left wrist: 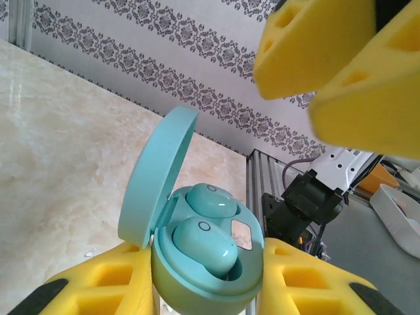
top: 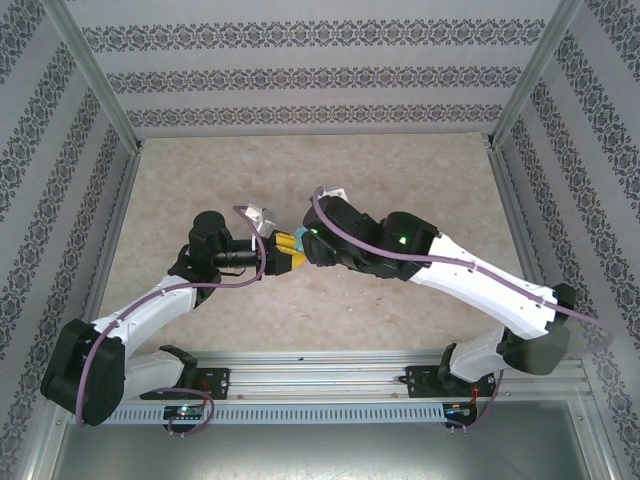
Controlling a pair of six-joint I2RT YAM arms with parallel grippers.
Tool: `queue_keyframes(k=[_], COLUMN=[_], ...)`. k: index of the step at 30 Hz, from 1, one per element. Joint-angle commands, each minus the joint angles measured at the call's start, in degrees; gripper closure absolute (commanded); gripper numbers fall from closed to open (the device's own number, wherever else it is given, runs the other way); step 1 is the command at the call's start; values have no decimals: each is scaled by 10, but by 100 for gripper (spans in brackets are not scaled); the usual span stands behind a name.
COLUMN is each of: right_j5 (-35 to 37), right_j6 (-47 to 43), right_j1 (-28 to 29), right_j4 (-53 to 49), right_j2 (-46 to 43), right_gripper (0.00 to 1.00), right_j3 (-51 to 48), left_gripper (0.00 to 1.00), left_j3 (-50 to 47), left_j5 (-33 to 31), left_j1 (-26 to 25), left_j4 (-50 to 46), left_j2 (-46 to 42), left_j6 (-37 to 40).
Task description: Insert the wireless bluetooth earbuds into the charging case
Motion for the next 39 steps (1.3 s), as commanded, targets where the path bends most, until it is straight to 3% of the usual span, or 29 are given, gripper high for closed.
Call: queue_keyframes(k=[1, 7, 14, 23, 33, 39], right_j5=[-27, -121, -211, -316, -312, -347], right_j6=[26, 68, 75, 116, 183, 254], right_j1=[-22, -106, -154, -162, -162, -162], right_j4=[42, 138, 169, 233, 298, 404], right_j2=[-57, -140, -92, -53, -120, -136], right_gripper=[56, 56, 53, 49, 44, 40], right_j3=[-41, -144, -131, -165, -267, -330], left_gripper=[93, 94, 93, 93, 93, 92], left_j3=[21, 17, 16, 25, 21, 18], left_j5=[10, 8, 8, -6, -21, -35], left_j1=[-11, -18, -24, -24, -24, -24], left_j4=[16, 24, 23, -12, 43, 78], left_j2=[-17, -23, -39, -53, -39, -31], left_j6=[5, 2, 1, 0, -43, -63])
